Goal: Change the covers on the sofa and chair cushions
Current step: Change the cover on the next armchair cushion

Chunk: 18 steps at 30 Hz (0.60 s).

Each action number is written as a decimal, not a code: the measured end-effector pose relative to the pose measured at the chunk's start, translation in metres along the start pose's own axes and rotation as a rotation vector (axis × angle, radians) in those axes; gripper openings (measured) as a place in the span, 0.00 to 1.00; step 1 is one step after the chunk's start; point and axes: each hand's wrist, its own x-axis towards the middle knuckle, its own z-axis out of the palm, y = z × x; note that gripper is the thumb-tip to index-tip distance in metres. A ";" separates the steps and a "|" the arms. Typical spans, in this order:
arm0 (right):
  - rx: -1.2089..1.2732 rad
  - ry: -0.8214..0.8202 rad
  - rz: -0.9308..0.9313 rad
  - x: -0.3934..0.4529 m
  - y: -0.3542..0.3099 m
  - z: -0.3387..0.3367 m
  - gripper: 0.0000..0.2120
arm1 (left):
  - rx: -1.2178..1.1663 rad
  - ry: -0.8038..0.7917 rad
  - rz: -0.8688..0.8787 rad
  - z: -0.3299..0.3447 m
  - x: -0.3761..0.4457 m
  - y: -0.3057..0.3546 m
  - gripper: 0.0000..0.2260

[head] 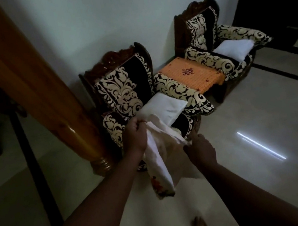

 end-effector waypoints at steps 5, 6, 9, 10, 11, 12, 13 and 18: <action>0.116 0.010 -0.120 0.061 0.007 -0.008 0.05 | 0.357 0.038 -0.111 0.010 0.030 -0.014 0.08; 0.126 0.011 -0.160 0.073 0.004 -0.010 0.05 | 0.477 -0.002 -0.128 0.014 0.035 -0.019 0.11; 0.119 -0.054 -0.268 0.105 -0.007 -0.015 0.06 | 0.903 -0.110 0.075 0.035 0.044 -0.030 0.30; 0.089 -0.073 -0.320 0.113 -0.011 -0.018 0.06 | 0.942 -0.104 0.224 0.046 0.047 -0.032 0.33; 0.045 -0.081 -0.385 0.124 -0.016 -0.020 0.07 | 0.956 -0.074 0.350 0.058 0.051 -0.029 0.33; -0.008 -0.086 -0.454 0.134 -0.020 -0.023 0.07 | 0.967 -0.041 0.459 0.070 0.056 -0.027 0.33; -0.057 -0.093 -0.518 0.144 -0.025 -0.025 0.08 | 0.995 -0.045 0.527 0.081 0.063 -0.022 0.33; -0.287 -0.068 -0.722 0.205 -0.032 -0.026 0.13 | 0.998 -0.217 0.425 0.107 0.122 -0.011 0.11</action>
